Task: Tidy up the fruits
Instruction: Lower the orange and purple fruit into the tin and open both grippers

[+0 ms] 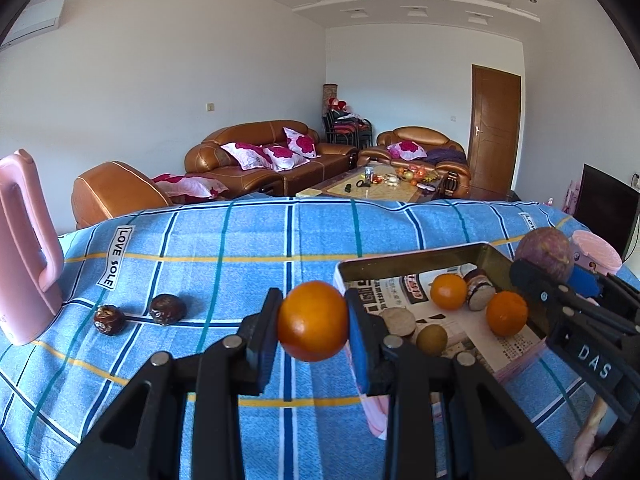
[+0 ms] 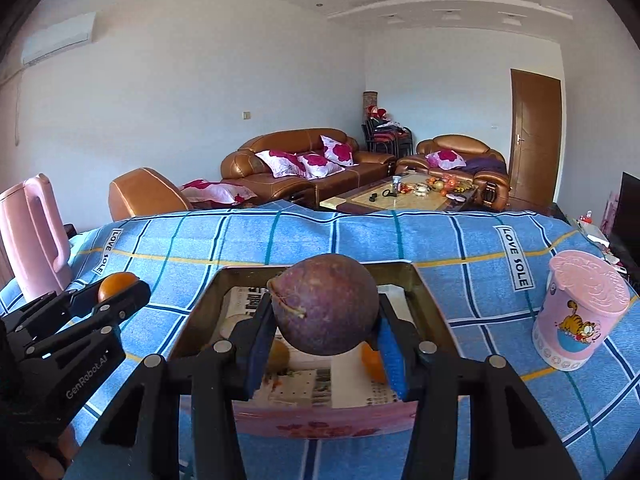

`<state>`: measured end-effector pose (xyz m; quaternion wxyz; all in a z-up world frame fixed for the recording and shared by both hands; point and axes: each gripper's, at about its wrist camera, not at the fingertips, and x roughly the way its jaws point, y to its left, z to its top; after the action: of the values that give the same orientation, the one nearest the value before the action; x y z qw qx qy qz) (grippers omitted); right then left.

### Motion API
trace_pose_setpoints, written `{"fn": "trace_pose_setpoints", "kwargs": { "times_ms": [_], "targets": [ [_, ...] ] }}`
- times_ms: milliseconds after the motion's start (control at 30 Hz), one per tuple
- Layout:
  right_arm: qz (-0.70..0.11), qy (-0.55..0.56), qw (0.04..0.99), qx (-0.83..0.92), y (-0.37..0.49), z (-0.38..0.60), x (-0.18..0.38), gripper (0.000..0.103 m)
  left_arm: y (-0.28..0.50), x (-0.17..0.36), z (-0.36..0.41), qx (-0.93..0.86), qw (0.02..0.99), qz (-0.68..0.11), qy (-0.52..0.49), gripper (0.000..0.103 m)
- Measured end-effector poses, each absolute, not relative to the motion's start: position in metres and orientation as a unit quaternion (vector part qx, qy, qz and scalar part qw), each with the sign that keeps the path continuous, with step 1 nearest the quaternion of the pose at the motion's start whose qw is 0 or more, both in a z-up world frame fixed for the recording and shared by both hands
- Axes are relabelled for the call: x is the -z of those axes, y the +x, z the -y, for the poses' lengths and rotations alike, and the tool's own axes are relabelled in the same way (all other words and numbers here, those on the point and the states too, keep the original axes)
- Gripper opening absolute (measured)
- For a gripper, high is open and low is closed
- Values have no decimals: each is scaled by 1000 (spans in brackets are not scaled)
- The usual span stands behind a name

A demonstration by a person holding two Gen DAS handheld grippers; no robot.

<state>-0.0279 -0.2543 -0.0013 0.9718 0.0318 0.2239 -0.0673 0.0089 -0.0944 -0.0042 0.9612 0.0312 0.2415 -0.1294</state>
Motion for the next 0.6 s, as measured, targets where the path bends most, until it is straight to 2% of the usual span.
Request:
{"fn": "trace_pose_setpoints", "kwargs": {
  "times_ms": [600],
  "targets": [
    [-242, 54, 963, 107, -20, 309, 3, 50, 21, 11, 173, 199, 939, -277, 41, 33]
  ]
}}
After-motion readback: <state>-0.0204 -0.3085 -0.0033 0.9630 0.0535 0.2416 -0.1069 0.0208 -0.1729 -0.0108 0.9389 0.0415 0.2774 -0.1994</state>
